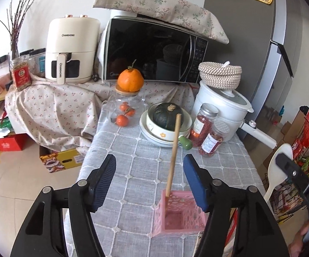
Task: Organize utensils
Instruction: 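Carry the chopstick into the pink basket and open the left gripper while the right carries the spoon, then lower the white spoon into the pink basket and open the right gripper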
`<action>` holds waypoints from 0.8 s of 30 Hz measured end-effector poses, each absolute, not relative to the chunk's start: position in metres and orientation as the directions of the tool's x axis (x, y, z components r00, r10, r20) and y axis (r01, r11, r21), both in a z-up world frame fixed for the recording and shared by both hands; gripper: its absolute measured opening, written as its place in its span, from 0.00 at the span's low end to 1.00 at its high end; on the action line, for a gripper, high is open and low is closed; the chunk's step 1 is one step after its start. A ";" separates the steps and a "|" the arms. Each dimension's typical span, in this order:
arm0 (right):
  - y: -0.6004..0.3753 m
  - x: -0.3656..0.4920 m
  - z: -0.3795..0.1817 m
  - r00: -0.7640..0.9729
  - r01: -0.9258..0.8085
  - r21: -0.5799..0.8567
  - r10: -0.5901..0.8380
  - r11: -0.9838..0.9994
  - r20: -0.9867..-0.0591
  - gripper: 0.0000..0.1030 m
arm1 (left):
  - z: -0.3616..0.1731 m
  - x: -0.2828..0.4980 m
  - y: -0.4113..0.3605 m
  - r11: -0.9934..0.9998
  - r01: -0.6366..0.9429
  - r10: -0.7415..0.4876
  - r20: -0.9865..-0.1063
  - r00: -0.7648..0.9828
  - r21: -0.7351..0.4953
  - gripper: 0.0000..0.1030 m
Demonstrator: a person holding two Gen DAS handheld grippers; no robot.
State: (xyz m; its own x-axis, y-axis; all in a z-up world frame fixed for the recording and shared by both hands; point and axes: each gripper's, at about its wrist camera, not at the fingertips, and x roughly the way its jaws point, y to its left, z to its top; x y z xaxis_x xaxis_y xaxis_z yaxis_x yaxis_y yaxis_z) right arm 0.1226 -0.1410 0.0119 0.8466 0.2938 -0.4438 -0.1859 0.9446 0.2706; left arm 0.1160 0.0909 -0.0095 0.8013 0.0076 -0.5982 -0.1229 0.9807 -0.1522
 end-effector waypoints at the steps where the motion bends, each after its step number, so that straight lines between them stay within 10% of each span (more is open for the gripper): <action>1: -0.136 0.124 0.014 0.856 -0.192 0.259 0.290 0.947 -0.428 0.06 | -0.011 0.113 0.094 0.980 -0.140 0.024 -0.614 0.789 -0.142 0.72; 24: -0.087 0.162 -0.041 0.858 -0.193 0.178 0.254 0.965 -0.447 0.09 | -0.047 0.109 0.101 0.992 -0.112 0.035 -0.741 0.670 -0.054 0.85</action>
